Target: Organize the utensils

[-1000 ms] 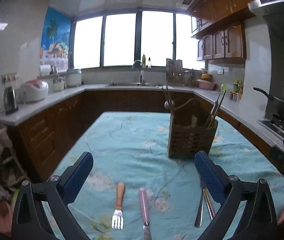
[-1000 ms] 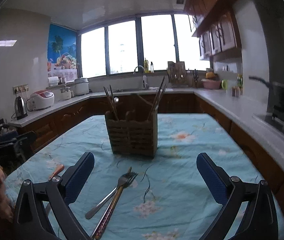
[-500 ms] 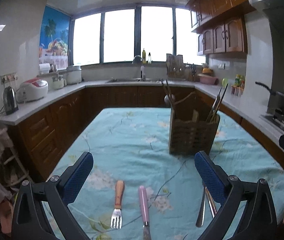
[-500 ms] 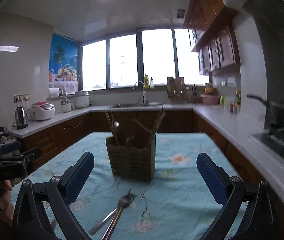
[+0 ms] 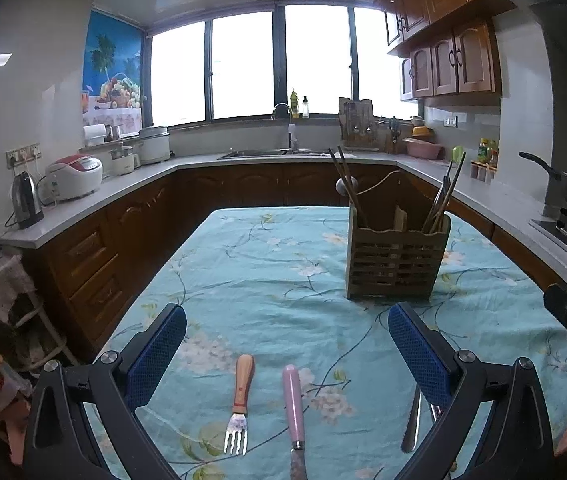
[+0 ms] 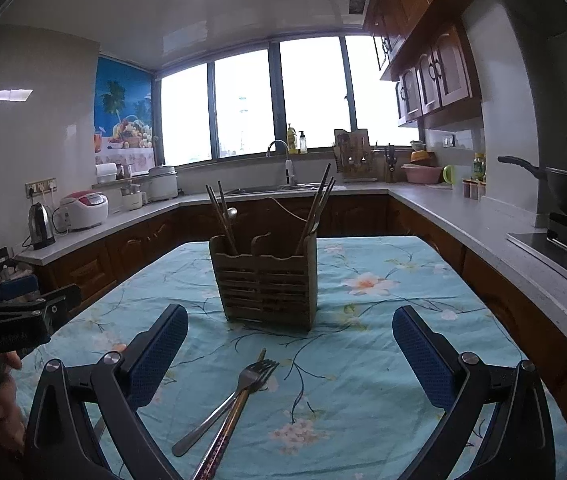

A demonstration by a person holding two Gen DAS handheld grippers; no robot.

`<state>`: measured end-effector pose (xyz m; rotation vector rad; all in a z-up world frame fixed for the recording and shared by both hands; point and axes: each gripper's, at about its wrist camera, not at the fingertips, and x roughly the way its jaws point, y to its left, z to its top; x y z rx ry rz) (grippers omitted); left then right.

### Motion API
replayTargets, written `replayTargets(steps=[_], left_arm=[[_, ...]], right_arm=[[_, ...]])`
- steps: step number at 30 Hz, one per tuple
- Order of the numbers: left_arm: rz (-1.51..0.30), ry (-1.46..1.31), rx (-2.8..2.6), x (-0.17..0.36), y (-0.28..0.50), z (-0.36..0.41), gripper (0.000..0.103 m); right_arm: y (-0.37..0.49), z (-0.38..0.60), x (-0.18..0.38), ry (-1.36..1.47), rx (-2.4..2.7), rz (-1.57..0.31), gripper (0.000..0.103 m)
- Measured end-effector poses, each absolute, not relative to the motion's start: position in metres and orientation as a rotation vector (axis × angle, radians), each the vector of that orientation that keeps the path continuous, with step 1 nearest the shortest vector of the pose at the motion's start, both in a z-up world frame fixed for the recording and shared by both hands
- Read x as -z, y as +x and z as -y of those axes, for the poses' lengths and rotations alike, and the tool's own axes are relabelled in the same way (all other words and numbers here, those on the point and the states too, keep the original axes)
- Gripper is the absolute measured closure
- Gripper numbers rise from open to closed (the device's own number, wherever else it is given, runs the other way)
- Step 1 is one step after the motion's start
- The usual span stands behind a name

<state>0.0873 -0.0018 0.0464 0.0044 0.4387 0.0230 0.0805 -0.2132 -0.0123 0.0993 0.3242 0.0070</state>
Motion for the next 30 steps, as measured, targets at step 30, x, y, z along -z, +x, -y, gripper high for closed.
replayTargets(steps=[30], left_arm=[[-0.424, -0.005, -0.020, -0.038, 0.090, -0.002, 0.001]], right_arm=[[0.092, 0.206, 0.005, 0.091, -0.022, -0.313, 0.000]])
